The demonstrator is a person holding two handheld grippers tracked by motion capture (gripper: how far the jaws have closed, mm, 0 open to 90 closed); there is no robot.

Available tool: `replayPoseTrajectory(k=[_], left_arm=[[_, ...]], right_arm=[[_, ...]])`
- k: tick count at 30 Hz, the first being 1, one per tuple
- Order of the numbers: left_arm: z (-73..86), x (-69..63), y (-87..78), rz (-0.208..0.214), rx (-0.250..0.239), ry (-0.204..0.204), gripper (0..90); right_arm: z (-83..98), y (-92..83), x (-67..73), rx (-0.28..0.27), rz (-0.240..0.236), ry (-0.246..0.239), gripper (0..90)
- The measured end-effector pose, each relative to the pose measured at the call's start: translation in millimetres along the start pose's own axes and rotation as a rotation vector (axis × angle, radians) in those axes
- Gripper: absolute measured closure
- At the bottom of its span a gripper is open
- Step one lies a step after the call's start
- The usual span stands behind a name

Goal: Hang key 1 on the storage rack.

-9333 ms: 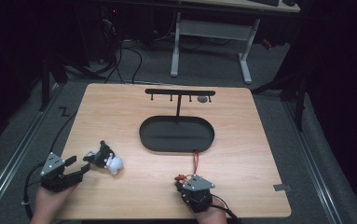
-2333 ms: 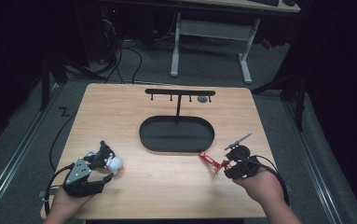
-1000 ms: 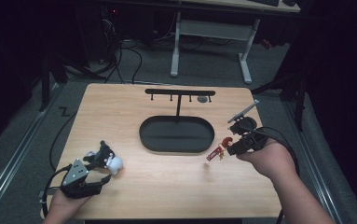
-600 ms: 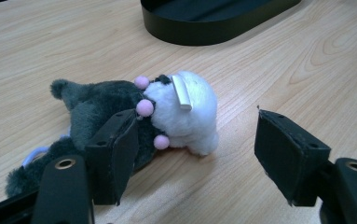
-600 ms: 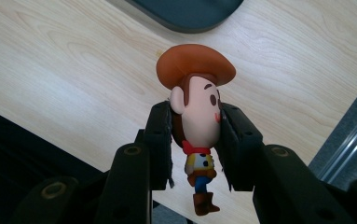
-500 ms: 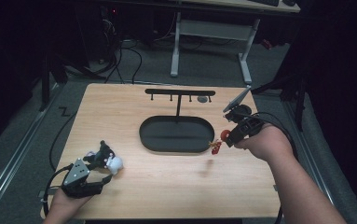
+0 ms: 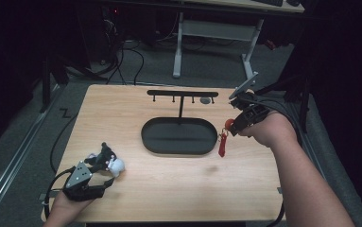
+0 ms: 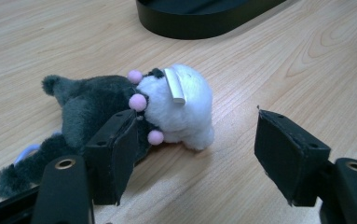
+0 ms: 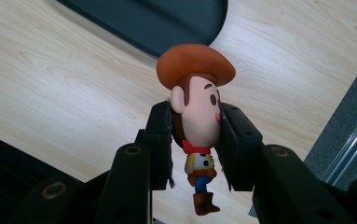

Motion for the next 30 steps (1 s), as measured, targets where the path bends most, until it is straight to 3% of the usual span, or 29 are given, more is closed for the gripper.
replayPoseTrajectory(k=[16,30], left_arm=[[0.4,0.2,-0.7,0.003,-0.005,0.003,30.8],[1.0,1.1,0.5,0.009,-0.002,0.0,30.8]], right_arm=[[-37.2,4.1,-12.8,-0.033,0.001,0.033,67.4],[-68.4,9.0,-17.7,-0.064,-0.008,0.026,67.4]])
Point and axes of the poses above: each handheld gripper's, and its own axes: y roughly forward along the jaws, z roughly out of its underside, x roughly to its left, the point moved 2 cm from there along y, roughly forward along the jaws, and after that the axes turned 3 degrees about z, right-handed, at the moved point
